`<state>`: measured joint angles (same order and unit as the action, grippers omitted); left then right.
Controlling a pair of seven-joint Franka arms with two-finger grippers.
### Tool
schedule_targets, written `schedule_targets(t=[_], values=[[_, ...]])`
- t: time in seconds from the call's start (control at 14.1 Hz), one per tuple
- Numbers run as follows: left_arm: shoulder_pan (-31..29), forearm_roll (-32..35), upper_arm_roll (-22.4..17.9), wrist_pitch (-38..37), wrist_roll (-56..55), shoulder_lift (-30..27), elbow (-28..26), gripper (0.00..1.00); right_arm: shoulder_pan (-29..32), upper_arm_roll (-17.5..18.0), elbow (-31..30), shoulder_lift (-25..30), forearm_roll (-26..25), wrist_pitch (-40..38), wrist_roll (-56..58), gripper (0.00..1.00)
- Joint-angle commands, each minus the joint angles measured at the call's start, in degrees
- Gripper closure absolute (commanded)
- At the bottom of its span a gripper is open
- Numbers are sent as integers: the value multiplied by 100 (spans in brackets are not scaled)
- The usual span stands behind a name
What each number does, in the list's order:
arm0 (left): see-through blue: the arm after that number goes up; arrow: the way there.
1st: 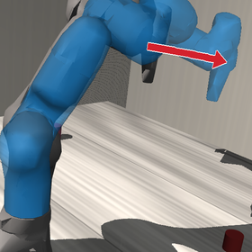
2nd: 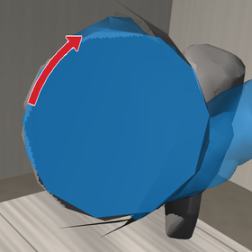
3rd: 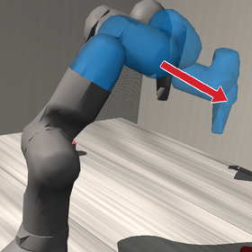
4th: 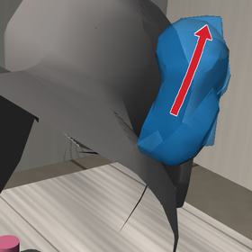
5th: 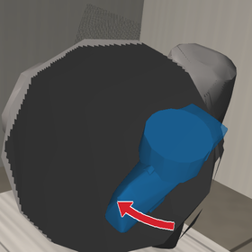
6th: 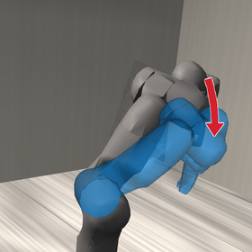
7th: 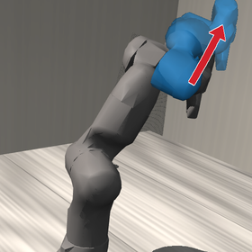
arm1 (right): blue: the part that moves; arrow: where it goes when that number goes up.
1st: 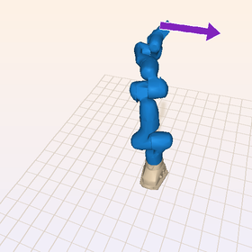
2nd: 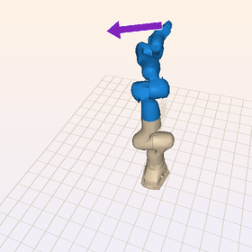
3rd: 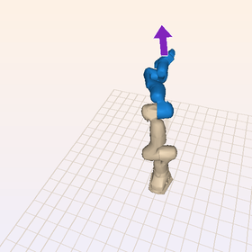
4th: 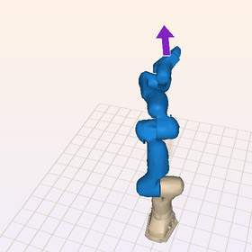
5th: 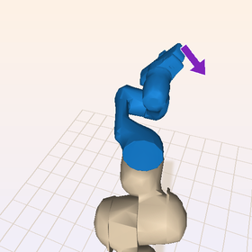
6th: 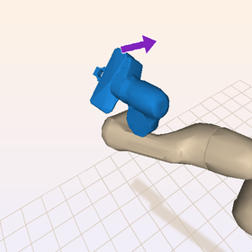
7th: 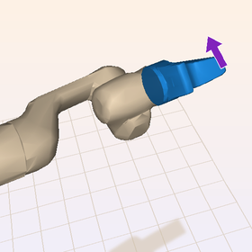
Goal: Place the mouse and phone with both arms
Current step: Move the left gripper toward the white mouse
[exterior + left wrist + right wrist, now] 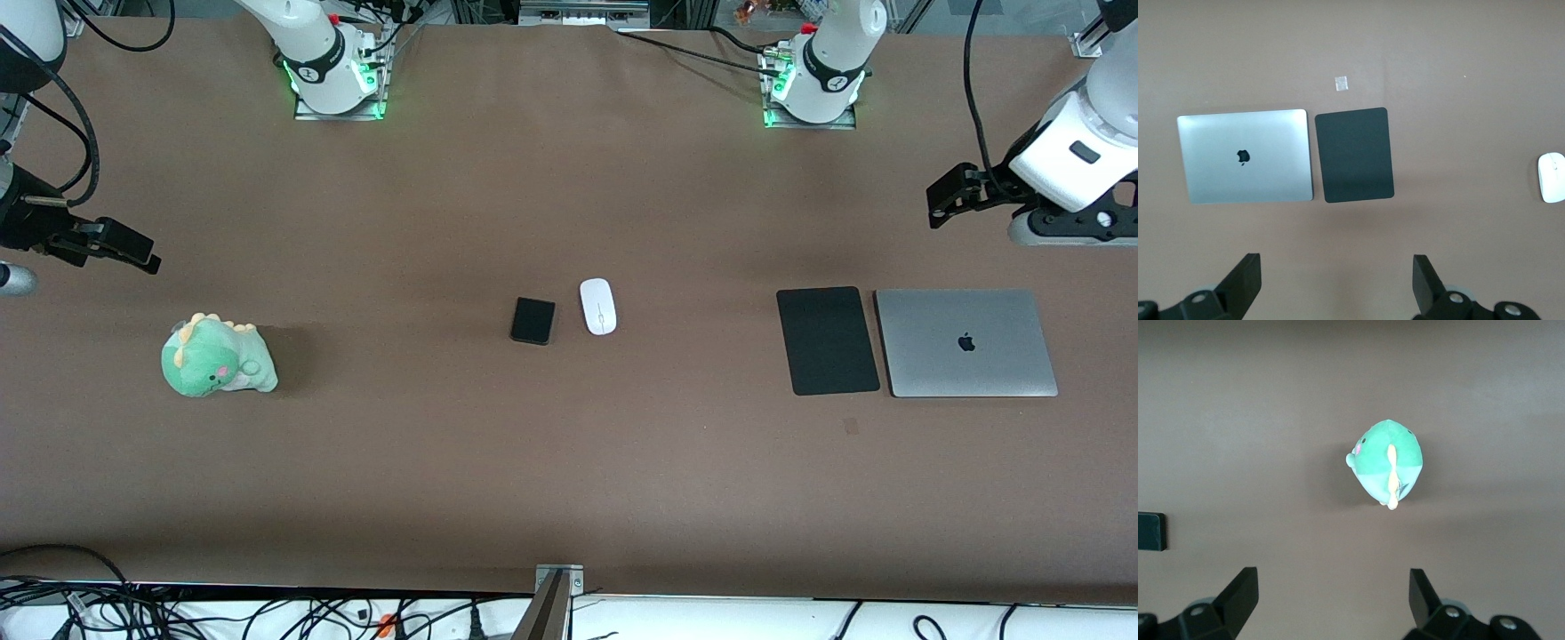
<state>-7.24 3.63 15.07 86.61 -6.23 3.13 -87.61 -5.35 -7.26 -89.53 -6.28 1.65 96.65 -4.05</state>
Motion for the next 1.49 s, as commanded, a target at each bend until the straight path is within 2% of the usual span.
schedule_targets(t=[0.0,0.35,0.64,0.85,1.42], values=[[257,-117,-4,84,-245,160,-11,0,70,58,85,22,63,-137,80,0],[1038,-82,-4,189,-1316,801,235,0,69,67,85,30,72,-146,71,0],[1847,23,-13,189,-2486,1662,788,0,61,76,76,21,72,-155,63,0],[2287,190,-13,259,-2917,2181,1113,0,-80,76,68,-22,72,-348,2,0],[3026,392,-74,1374,-4455,3122,1158,0,-168,76,32,-119,11,-1068,-25,0]])
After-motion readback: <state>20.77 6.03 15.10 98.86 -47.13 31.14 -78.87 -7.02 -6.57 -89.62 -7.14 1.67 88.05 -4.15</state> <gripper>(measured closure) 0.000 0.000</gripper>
